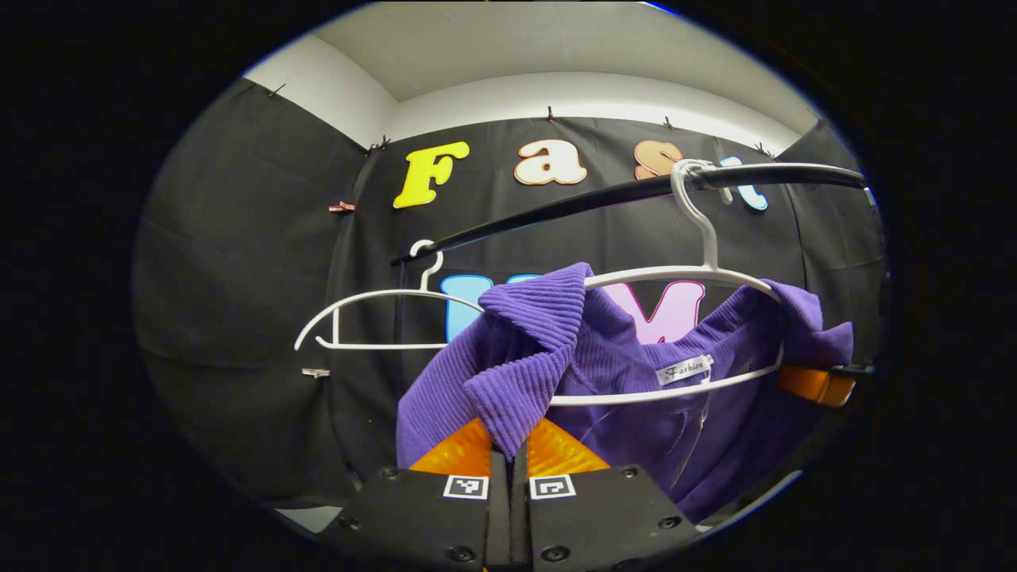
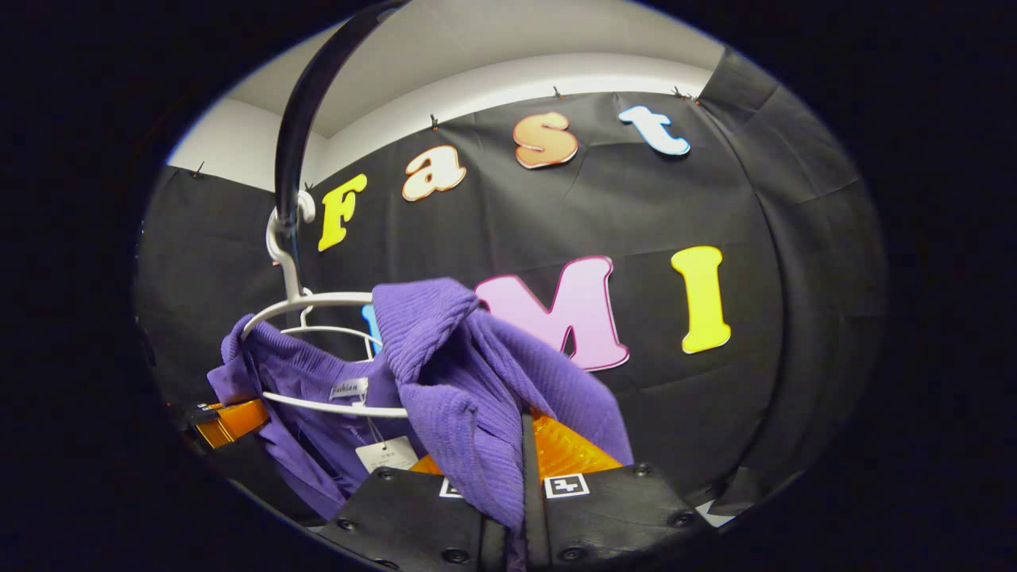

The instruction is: Grasp the clothes on the hanger with both hands and then place them into the laundry hamper below.

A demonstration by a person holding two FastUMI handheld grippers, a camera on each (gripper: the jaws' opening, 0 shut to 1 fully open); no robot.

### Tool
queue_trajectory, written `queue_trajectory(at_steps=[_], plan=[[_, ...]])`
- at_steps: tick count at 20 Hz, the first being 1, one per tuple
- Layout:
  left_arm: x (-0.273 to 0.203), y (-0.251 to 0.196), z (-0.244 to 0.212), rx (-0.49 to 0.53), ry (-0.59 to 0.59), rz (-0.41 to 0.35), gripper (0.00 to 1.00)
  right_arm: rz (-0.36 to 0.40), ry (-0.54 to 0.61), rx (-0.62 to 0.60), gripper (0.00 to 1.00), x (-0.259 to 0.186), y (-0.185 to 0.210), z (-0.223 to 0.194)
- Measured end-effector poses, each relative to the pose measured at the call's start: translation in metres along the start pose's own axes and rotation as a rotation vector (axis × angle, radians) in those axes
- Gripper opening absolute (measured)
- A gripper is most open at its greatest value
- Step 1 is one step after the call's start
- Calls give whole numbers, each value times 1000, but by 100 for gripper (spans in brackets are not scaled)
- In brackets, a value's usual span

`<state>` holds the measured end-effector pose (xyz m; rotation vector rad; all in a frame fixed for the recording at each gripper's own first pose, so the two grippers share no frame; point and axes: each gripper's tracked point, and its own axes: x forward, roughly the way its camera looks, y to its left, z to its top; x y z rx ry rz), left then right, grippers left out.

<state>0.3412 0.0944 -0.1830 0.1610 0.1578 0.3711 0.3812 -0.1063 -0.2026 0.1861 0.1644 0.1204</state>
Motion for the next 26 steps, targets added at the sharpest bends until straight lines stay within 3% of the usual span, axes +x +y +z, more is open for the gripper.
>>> queue_trajectory(at_steps=[3,6,10,15,20,23,26], plan=[[-5,17,12,23,-31,52,5,-2,-1,41,17,1,-11,2],[-5,28,23,54,-52,88,5,24,-8,165,17,3,-16,3],[-2,47,40,85,-87,134,5,69,-17,195,17,8,-16,3],[9,71,78,124,-178,190,5,106,-126,266,17,17,-43,41],[38,83,90,215,-219,166,5,93,-194,189,17,40,-55,73],[57,98,85,215,-218,172,5,104,-178,174,17,59,-45,67],[67,111,50,167,-137,165,5,122,-109,116,17,70,-33,41]])
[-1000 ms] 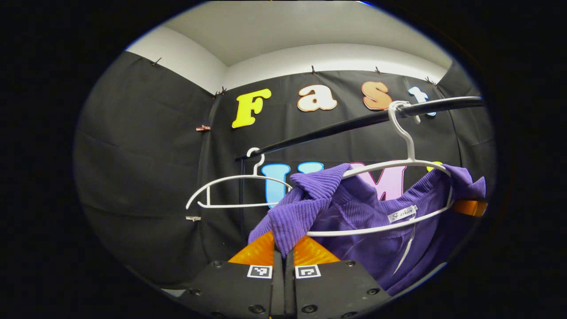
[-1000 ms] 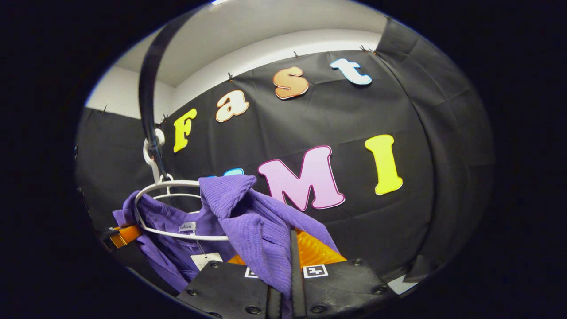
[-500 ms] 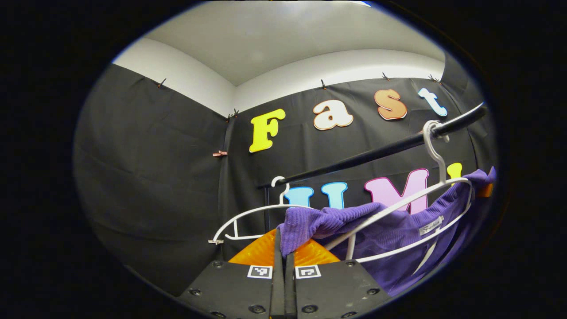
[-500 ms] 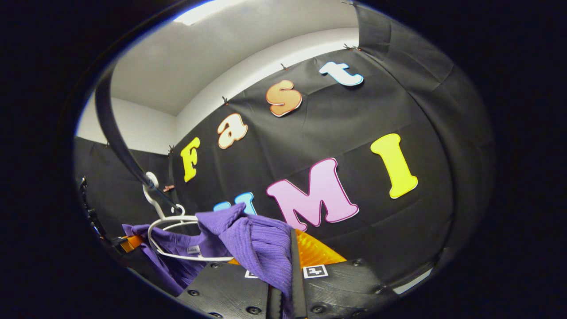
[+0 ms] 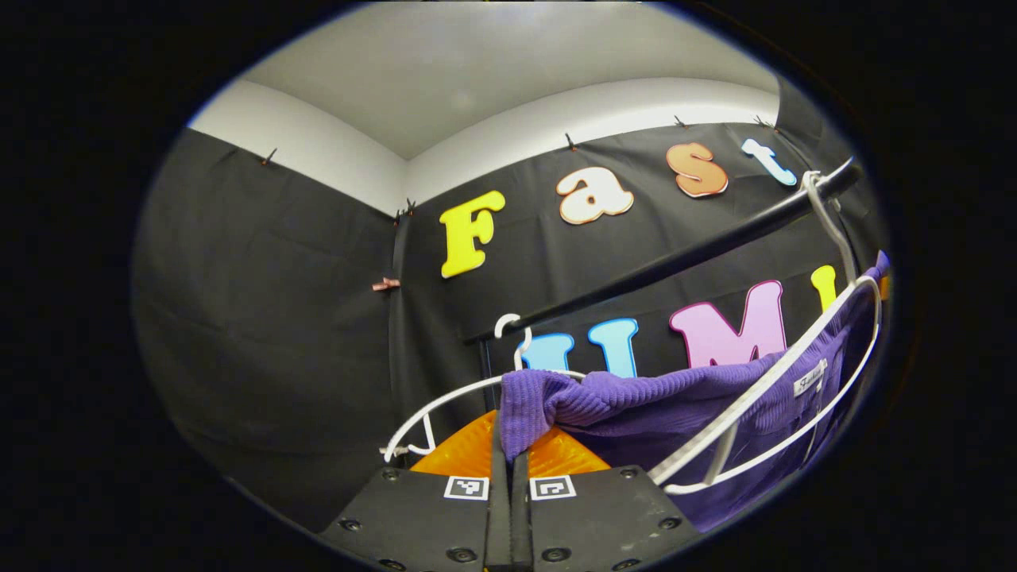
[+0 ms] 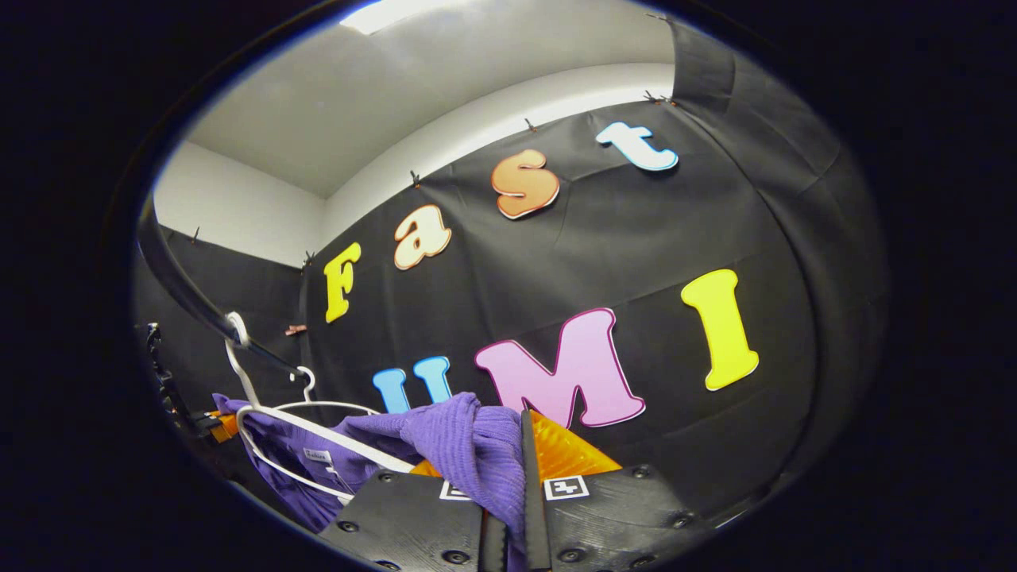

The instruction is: Grasp the clothes on the hanger with both hands and then place them into the laundry hamper below.

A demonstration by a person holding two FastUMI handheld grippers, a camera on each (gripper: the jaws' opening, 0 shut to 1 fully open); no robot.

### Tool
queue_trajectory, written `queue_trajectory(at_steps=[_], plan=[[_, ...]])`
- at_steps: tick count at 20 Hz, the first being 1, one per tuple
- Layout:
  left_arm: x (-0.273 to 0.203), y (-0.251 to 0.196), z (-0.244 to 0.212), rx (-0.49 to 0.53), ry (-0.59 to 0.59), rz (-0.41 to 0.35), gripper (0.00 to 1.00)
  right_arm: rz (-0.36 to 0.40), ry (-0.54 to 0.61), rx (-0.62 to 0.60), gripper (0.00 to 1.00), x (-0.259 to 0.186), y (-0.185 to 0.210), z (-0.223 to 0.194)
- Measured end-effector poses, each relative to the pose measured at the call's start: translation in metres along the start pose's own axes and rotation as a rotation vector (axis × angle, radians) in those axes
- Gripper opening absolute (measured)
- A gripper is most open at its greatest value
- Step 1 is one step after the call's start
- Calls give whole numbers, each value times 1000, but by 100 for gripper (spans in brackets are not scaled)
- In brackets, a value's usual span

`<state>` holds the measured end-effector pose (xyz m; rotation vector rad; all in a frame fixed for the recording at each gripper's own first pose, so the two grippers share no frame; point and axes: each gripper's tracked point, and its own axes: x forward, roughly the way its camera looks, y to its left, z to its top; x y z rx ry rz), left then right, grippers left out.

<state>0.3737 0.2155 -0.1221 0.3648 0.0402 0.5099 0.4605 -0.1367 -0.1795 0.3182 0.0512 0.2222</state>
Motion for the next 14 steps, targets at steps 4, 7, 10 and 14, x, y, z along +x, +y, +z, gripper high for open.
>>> queue_trajectory(at_steps=[4,7,10,14], plan=[[-11,-9,-49,-93,98,-4,5,-5,45,5,17,-8,-2,-17],[-30,-33,-80,-115,191,-51,5,-46,95,-30,18,-15,-17,-39],[-55,-63,-97,-115,247,-115,5,-91,155,-80,18,-32,-35,-60],[-83,-96,-114,-97,308,-198,5,-116,269,-90,17,-60,-40,-103]])
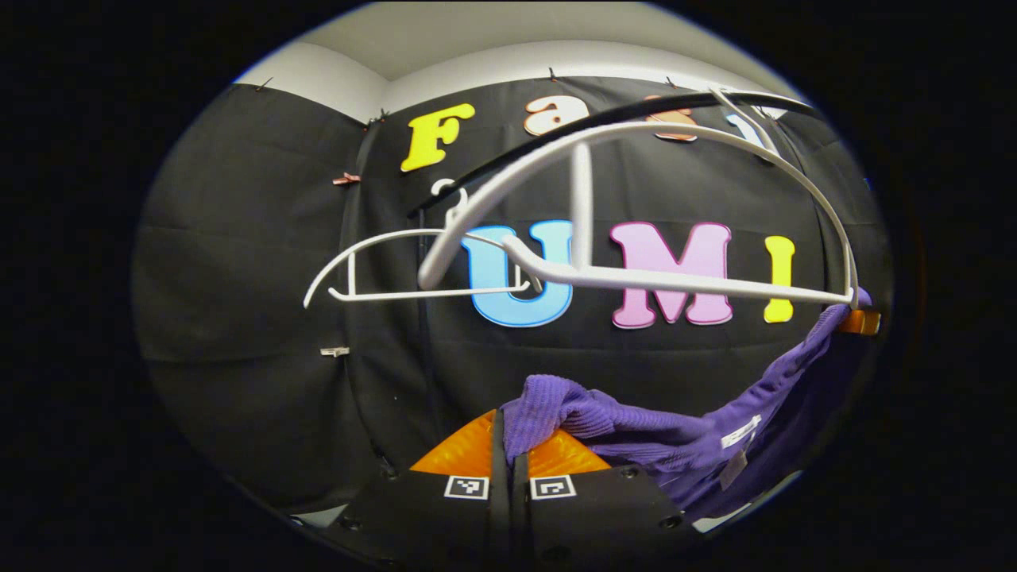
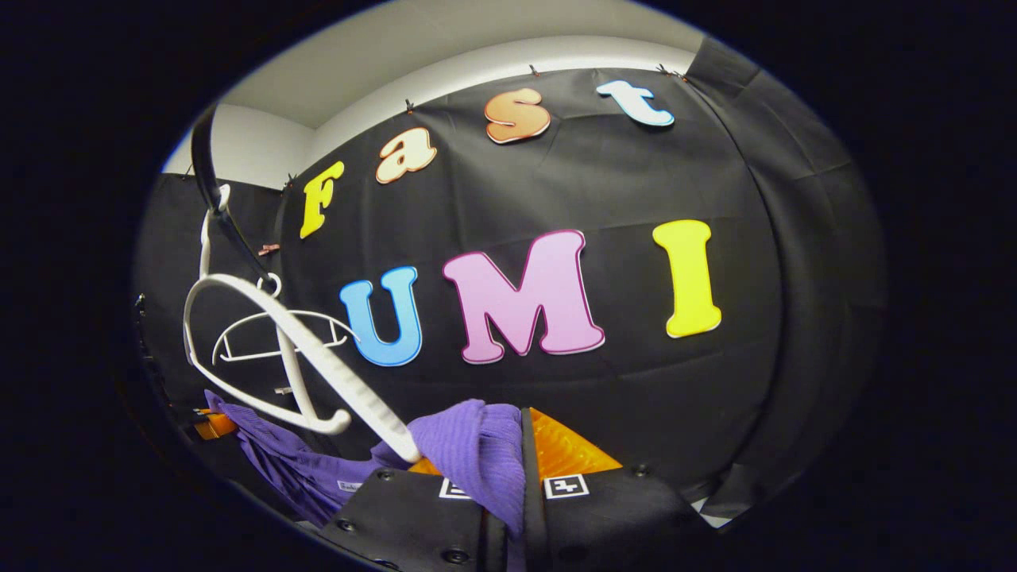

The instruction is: Grasp the clothes on the hanger with both hands and then place them into the laundry hamper below.

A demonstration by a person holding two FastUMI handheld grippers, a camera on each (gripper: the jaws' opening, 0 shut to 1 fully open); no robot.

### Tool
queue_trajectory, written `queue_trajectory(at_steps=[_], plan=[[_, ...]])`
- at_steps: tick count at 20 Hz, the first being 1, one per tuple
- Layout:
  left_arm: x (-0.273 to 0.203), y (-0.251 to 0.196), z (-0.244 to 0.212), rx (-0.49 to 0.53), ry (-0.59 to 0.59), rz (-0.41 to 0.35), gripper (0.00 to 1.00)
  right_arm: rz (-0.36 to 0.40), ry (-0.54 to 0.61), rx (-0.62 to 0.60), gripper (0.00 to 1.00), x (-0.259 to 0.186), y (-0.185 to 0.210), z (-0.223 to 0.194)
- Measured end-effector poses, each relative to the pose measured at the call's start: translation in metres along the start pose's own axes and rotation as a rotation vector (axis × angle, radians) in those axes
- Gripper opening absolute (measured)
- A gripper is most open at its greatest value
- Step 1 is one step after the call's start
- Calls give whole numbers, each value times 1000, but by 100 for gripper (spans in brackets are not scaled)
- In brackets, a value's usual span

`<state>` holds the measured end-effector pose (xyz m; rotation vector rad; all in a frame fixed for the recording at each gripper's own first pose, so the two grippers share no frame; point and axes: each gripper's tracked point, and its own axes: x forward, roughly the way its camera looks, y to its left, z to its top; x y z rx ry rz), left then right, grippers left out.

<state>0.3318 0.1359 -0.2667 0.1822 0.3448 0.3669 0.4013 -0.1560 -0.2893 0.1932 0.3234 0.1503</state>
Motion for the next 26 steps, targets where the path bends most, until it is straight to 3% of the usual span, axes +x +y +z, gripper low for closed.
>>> queue_trajectory(at_steps=[4,8,17,26], plan=[[-20,-36,-33,-15,93,-91,5,29,158,-19,14,-21,20,-62],[-39,-64,-62,-42,188,-167,5,120,277,-12,14,-44,57,-104],[-70,-86,-132,-108,431,-243,5,276,537,-55,14,-86,133,-187],[-101,-113,-223,-126,780,-330,5,215,905,-94,14,-135,146,-284]])
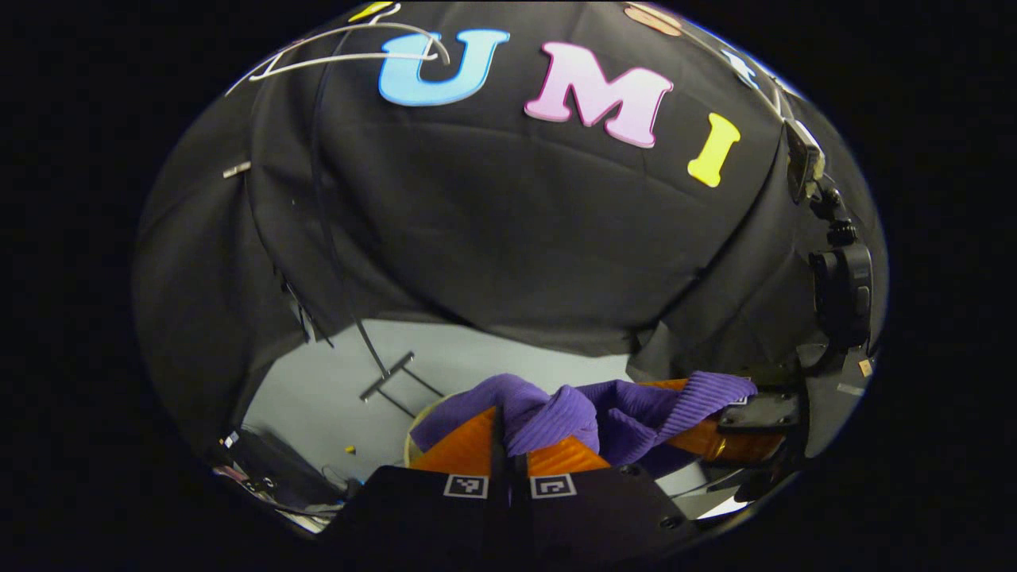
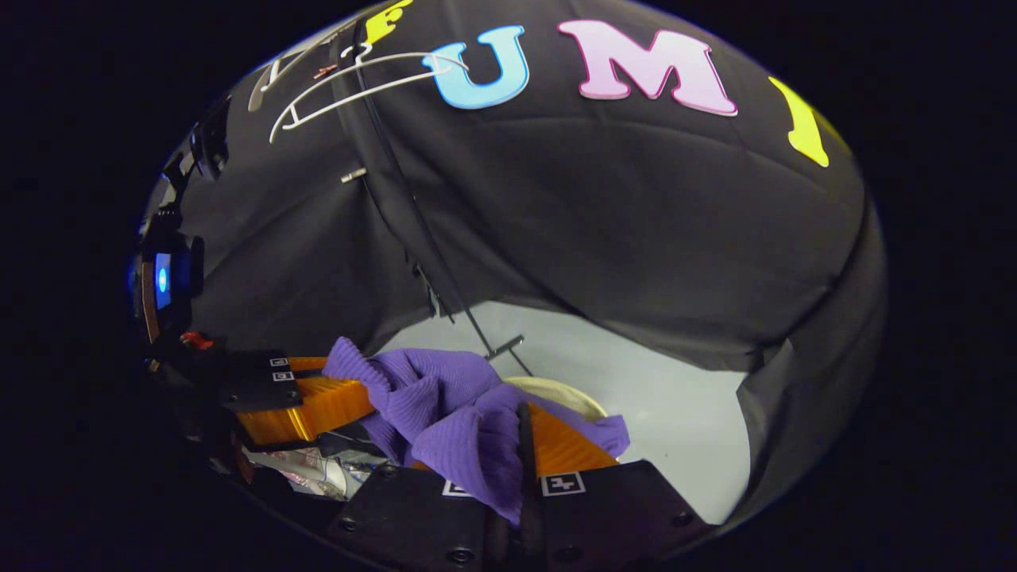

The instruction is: Grasp the clothes on the hanger with both hands and then place them into the laundry hamper below.

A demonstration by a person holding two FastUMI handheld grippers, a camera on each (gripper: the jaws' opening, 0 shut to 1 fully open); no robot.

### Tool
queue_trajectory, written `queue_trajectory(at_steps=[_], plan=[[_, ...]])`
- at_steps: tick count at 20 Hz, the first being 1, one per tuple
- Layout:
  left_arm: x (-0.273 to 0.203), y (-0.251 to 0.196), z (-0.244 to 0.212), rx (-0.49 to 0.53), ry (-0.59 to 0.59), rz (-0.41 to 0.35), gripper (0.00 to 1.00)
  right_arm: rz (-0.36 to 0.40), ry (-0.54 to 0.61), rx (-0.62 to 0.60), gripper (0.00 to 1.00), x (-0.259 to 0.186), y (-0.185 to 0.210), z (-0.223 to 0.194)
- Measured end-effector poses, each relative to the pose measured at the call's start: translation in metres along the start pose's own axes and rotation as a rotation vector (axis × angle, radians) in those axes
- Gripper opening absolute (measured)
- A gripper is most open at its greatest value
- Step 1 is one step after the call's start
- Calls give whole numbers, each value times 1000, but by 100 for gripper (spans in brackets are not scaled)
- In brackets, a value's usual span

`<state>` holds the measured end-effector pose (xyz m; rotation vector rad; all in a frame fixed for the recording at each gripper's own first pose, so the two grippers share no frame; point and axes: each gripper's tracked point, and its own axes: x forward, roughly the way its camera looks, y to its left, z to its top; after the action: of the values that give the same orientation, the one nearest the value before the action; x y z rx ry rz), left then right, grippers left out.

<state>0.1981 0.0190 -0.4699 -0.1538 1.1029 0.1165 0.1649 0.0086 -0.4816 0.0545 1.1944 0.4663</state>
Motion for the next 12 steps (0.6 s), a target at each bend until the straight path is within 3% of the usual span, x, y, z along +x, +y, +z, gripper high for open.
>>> queue_trajectory(at_steps=[4,12], plan=[[9,-9,-24,-37,104,-32,5,-25,87,-4,14,12,-1,-31],[18,-5,-48,-50,222,-1,5,-73,169,12,14,15,-15,-53]])
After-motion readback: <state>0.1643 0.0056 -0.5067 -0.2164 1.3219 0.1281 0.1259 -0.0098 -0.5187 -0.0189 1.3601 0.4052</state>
